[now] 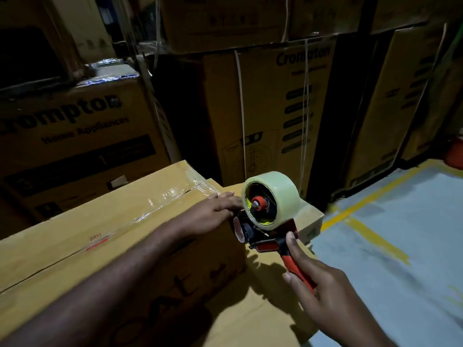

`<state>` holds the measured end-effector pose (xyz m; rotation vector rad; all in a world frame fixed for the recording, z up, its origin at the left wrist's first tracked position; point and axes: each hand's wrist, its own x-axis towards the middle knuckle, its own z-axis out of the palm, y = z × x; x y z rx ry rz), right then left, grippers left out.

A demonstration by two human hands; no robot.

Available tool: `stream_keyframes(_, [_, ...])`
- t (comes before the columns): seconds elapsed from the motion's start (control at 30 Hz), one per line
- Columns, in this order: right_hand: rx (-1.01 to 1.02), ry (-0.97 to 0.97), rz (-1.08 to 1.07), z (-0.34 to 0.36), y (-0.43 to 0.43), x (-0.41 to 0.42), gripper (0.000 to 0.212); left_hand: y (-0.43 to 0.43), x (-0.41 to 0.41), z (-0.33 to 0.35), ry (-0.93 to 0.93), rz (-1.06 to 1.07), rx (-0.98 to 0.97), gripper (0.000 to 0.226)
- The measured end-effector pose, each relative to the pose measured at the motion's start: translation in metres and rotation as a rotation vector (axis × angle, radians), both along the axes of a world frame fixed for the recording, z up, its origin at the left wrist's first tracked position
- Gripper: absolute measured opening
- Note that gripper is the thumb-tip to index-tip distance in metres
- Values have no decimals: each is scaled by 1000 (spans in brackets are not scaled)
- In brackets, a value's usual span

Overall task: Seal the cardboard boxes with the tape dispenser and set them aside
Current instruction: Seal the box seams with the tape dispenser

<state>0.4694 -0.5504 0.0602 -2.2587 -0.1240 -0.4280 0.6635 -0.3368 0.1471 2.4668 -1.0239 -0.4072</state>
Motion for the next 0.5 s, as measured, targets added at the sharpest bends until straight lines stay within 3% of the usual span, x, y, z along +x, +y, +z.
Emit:
stream_keyframes(0.13, [40, -22, 19, -22, -10, 6, 80, 3, -7, -3, -17, -61, 173, 75])
stream_keyframes(0.23, [34, -59, 1, -38, -14, 6, 74, -1, -9, -8, -42, -22, 141, 103])
stream_keyframes(0.33, [37, -100, -2, -50, -16, 4, 67, -7, -9, -12, -69, 26, 143, 102])
stream_keyframes(0.4, [17, -130, -6, -57, -16, 3, 70, -13, -9, -18, -157, 22, 221, 98])
stream_keyframes(0.5, [48, -143, -31, -66, -18, 0, 73, -23, -9, -23, -145, 58, 222, 91])
